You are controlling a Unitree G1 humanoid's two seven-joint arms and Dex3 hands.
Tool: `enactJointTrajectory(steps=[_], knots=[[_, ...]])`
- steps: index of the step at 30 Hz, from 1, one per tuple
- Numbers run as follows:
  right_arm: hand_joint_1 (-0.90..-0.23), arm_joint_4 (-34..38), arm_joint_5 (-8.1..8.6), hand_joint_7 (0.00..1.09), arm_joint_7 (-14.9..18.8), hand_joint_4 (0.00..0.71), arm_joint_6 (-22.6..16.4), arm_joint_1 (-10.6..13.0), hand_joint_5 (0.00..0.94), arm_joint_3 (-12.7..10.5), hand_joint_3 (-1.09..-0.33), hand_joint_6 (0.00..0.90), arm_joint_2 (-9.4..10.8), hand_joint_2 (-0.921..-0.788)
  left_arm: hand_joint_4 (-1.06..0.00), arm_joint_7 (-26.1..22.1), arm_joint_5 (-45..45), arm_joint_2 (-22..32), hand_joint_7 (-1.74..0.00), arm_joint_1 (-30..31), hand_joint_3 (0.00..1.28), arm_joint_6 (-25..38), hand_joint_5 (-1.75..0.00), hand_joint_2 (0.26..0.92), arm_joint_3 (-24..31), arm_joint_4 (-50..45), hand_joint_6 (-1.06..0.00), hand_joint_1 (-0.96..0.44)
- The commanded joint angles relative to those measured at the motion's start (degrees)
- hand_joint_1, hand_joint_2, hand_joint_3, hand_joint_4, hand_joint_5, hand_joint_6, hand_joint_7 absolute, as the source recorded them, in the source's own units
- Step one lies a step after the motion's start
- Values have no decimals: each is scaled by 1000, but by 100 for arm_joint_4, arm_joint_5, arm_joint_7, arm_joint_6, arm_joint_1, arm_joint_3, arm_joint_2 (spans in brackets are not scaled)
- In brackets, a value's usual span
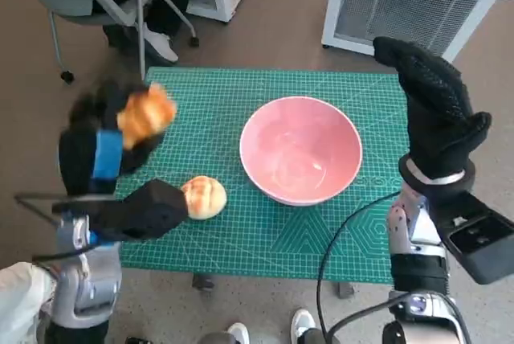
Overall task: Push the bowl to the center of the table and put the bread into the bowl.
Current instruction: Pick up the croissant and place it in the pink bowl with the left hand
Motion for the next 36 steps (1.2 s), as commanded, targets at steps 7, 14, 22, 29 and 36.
enactJointTrajectory(steps=[7,14,22,29,36], knots=[[-556,57,-147,787,-50,-1,-43,126,460,-18,-775,-1,-6,-921,-698,-295,297,-165,-1284,-1283,99,-699,-1123,920,-891,368,-542,0],[-565,51,-159,791,-48,-1,-92,151,466,-17,-777,-1,-28,-921,-703,-536,461,-277,-1289,-1922,101,-1148,-1121,920,-1465,1104,-534,0],[-570,6,-127,789,-46,-1,-58,188,467,-5,-770,-1,-33,-921,-732,-845,472,-133,-1255,-2634,74,-2190,-1089,920,-2096,2543,-566,0],[-573,6,-233,786,-110,-1,-119,240,470,-16,-758,-1,-48,-921,-678,-1582,-7,-190,-1259,-3249,102,-3065,-1152,920,-2350,3953,-559,0],[-557,37,-352,782,-188,-1,-222,289,475,-40,-752,-1,-78,-921,-348,-2623,104,-260,-479,-3331,80,-2616,-244,871,-2616,4169,-412,-102]])
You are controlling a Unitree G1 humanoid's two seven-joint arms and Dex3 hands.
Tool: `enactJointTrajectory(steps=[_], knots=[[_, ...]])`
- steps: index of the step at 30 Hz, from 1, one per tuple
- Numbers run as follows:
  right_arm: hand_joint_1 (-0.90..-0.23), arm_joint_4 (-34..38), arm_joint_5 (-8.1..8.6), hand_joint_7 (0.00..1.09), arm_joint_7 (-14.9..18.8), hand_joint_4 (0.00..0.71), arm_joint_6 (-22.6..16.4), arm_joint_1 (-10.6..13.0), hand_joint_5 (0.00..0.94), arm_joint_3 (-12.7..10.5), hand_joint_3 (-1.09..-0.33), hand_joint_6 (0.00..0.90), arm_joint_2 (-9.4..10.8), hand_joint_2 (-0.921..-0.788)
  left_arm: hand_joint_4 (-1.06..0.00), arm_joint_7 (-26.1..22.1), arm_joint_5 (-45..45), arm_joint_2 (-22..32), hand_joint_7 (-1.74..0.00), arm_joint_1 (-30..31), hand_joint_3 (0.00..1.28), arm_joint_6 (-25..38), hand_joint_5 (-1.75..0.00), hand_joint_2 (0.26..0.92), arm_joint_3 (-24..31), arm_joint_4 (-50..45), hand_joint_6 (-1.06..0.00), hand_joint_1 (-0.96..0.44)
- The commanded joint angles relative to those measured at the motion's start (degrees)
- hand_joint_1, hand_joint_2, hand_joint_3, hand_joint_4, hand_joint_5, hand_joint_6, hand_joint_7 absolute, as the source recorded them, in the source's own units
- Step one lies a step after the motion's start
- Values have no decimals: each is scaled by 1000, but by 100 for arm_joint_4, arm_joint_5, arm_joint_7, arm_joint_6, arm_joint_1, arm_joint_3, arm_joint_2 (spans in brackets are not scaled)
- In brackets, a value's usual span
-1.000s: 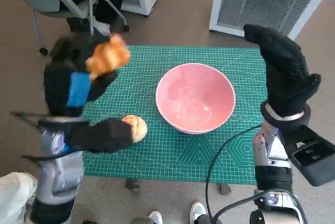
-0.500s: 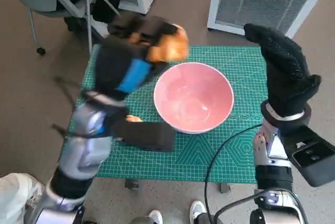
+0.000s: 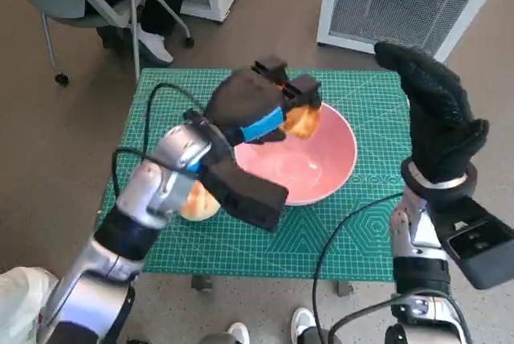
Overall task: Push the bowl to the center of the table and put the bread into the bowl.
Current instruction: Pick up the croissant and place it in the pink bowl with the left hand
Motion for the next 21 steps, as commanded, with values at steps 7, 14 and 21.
enactJointTrajectory(steps=[7,14,21], knots=[[-547,-2,-183,753,-166,-1,-65,194,479,-23,-765,-1,-62,-921,-104,-852,-150,76,-33,-4,6,57,-17,821,-106,-151,-311,-288],[-547,14,-211,747,-201,-1,-90,203,478,3,-766,-1,-46,-921,-46,-920,-751,311,-2,364,0,-192,-1,815,313,-639,-282,-334],[-548,-25,-176,745,-197,-1,-62,236,477,38,-764,-1,-20,-921,-72,-811,-1230,833,-11,1039,0,-639,-10,806,943,-1620,-302,-290]])
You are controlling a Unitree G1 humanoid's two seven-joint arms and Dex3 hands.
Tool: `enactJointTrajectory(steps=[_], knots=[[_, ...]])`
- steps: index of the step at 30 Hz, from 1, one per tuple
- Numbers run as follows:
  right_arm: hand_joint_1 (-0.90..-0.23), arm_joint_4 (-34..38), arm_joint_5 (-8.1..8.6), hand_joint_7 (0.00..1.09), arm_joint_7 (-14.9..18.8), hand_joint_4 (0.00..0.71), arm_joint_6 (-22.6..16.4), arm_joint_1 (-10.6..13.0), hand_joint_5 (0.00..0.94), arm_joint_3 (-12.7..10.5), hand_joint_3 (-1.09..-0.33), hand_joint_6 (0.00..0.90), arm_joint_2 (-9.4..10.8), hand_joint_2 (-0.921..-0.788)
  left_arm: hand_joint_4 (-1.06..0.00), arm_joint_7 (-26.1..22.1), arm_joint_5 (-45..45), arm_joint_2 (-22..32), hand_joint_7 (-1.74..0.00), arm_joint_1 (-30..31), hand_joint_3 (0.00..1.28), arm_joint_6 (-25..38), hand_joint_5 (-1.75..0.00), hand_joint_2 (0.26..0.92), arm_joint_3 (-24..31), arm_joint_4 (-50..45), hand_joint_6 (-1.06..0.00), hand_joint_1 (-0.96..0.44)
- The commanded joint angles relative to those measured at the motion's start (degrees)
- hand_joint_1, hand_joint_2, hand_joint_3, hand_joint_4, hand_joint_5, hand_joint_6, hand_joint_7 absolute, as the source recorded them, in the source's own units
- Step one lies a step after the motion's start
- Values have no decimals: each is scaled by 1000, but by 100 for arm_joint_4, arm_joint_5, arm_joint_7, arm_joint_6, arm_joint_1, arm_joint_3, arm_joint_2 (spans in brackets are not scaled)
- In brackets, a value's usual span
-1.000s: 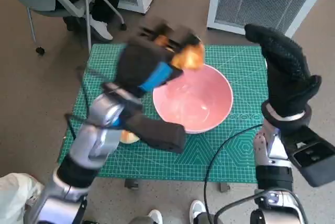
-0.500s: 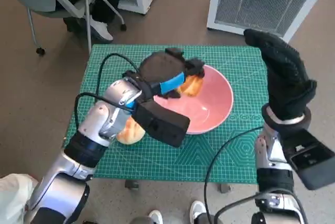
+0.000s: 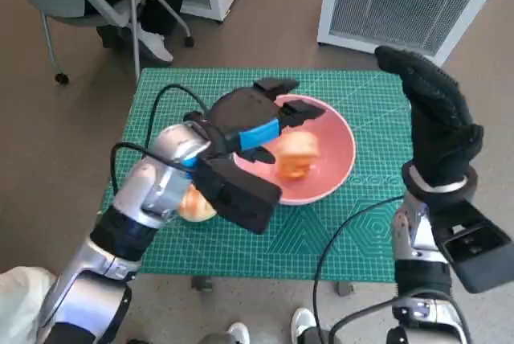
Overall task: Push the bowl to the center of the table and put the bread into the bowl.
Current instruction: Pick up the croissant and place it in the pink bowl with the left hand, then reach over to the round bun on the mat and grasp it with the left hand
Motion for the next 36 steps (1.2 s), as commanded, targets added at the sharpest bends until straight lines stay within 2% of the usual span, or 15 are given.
enactJointTrajectory(steps=[1,11,19,26,36], knots=[[-548,-21,5,745,-16,-1,35,170,476,23,-764,-1,-1,-921,-78,29,-456,467,-12,578,0,-287,-11,804,567,-747,-306,-280],[-554,-103,34,741,-22,-1,105,213,474,41,-758,-1,4,-921,-104,-269,-1342,1202,-17,1781,7,-276,-9,818,1591,-1714,-322,-236],[-564,-85,56,741,10,-1,103,192,472,62,-755,-1,13,-921,-125,-466,-1444,1745,-16,2472,5,-308,-11,822,2050,-1964,-325,-206],[-563,9,90,744,55,-1,91,131,467,82,-760,-1,20,-921,-143,-499,-1380,1946,-17,2908,2,-287,-10,819,2148,-1938,-332,-170],[-556,140,81,738,86,-1,82,30,469,113,-774,-1,-5,-921,-154,-603,-1250,1818,-14,3098,0,67,-6,810,1847,-1801,-338,-98]])
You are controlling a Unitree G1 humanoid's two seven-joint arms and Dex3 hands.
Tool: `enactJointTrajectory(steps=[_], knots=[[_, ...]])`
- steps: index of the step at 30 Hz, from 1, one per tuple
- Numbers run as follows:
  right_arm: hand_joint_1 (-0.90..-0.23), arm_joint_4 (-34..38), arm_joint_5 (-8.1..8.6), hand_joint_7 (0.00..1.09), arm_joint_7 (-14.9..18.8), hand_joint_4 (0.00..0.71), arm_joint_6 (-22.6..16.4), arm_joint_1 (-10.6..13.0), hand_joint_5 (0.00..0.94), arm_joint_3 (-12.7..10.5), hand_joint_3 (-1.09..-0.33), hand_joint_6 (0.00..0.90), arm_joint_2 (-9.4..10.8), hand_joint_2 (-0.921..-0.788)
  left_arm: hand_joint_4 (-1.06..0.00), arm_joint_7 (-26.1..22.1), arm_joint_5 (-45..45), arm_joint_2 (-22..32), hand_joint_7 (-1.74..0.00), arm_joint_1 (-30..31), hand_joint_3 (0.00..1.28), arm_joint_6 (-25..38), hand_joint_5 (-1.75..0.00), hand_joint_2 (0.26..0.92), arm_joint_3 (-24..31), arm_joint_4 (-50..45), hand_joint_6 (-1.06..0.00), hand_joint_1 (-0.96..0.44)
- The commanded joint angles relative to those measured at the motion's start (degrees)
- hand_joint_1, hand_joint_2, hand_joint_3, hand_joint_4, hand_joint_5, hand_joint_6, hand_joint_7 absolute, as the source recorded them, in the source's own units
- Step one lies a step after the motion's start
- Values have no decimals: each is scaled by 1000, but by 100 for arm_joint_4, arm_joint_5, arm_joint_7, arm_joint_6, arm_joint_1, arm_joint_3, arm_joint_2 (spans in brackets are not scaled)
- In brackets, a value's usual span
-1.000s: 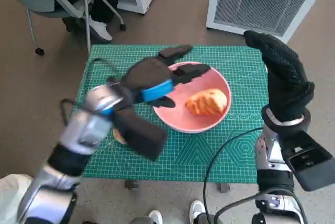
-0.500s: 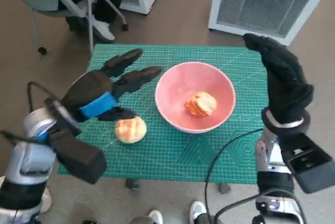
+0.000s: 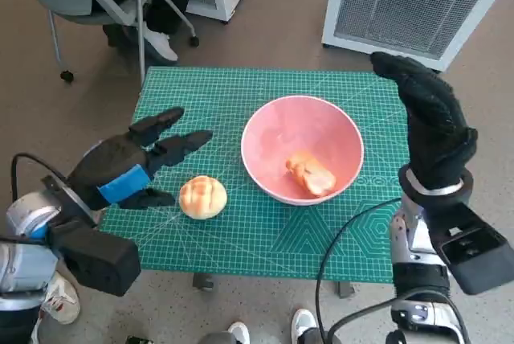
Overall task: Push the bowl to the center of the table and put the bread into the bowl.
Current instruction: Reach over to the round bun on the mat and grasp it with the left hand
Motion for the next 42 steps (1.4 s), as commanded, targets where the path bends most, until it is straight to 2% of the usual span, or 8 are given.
enactJointTrajectory(steps=[1,21,27,30,31,32,35,42], knots=[[-556,127,17,737,69,-1,38,-48,469,33,-776,-1,-15,-921,-157,-122,29,-87,-14,53,0,199,-6,809,-202,102,-339,-86],[-550,122,68,714,196,-1,67,-104,473,28,-803,-1,-114,-921,-190,-323,612,-921,-16,-597,10,1050,-9,830,-1516,1582,-356,42],[-550,110,103,714,235,-1,75,-90,472,20,-805,-1,-130,-921,-424,-180,988,-1123,-109,-870,22,1074,-55,867,-1872,2230,-530,44],[-554,115,142,713,261,-1,75,-87,471,10,-804,-1,-149,-921,-629,-121,1115,-1122,-479,-949,46,1033,-76,889,-1964,2422,-590,-38],[-556,97,150,713,263,-1,81,-79,471,12,-803,-1,-153,-921,-706,-97,1134,-1089,-799,-972,99,986,-105,901,-1973,2468,-572,-151],[-559,84,155,713,265,-1,86,-73,471,12,-803,-1,-154,-921,-681,-78,1146,-1066,-963,-990,107,950,-502,908,-1978,2501,-563,-96],[-562,32,155,711,254,-1,99,-50,472,13,-802,-1,-154,-921,-676,-31,1139,-949,-1095,-1060,99,807,-995,916,-1912,2518,-577,-31],[-564,-15,139,709,226,-1,97,-21,475,16,-800,-1,-144,-921,-675,66,847,-695,-1190,-1066,83,641,-1150,918,-1441,1949,-612,-1]])
